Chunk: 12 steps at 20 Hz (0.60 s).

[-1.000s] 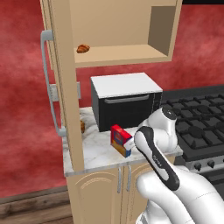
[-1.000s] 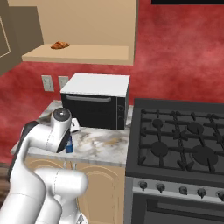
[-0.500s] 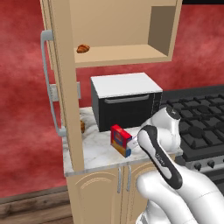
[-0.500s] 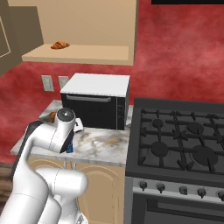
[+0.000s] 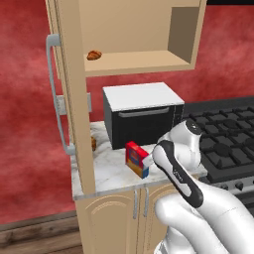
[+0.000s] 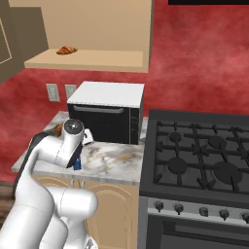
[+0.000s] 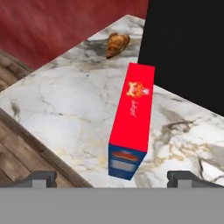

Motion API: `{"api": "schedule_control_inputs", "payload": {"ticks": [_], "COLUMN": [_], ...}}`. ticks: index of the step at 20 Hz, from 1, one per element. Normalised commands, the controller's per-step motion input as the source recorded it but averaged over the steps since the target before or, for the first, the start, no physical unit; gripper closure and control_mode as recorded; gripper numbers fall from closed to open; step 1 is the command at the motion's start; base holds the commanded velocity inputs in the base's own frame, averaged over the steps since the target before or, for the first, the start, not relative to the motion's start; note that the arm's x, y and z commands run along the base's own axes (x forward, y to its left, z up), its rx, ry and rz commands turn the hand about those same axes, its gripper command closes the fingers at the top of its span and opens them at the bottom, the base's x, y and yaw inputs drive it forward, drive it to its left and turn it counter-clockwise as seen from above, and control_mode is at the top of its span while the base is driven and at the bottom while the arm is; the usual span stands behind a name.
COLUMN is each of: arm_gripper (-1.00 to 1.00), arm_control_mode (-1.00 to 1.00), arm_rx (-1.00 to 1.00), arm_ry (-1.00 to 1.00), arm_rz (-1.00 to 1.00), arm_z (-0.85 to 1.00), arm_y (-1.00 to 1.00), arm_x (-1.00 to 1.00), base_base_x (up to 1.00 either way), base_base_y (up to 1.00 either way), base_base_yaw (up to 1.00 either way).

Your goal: Pick the canned food and boxed food from the counter and place them in the cabinets closest to them.

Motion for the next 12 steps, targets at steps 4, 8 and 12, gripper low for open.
{"api": "schedule_control_inputs", "payload": {"ticks": [4, 8, 12], "arm_gripper": [-1.00, -1.00, -1.00], "arm_control_mode": [-1.00, -1.00, -1.00], "arm_rx": [0.00, 0.00, 0.00], "arm_ry": [-0.03, -0.01, 0.00], "arm_rz": [0.00, 0.00, 0.00], "arm_z": [-0.34, -0.44, -0.47], "arm_y": [0.00, 0.00, 0.06], "arm_x": [0.09, 0.01, 0.00], "base_base_x": [0.00, 0.00, 0.00], "base_base_y": [0.00, 0.00, 0.00], "base_base_yaw": [0.00, 0.00, 0.00]}}
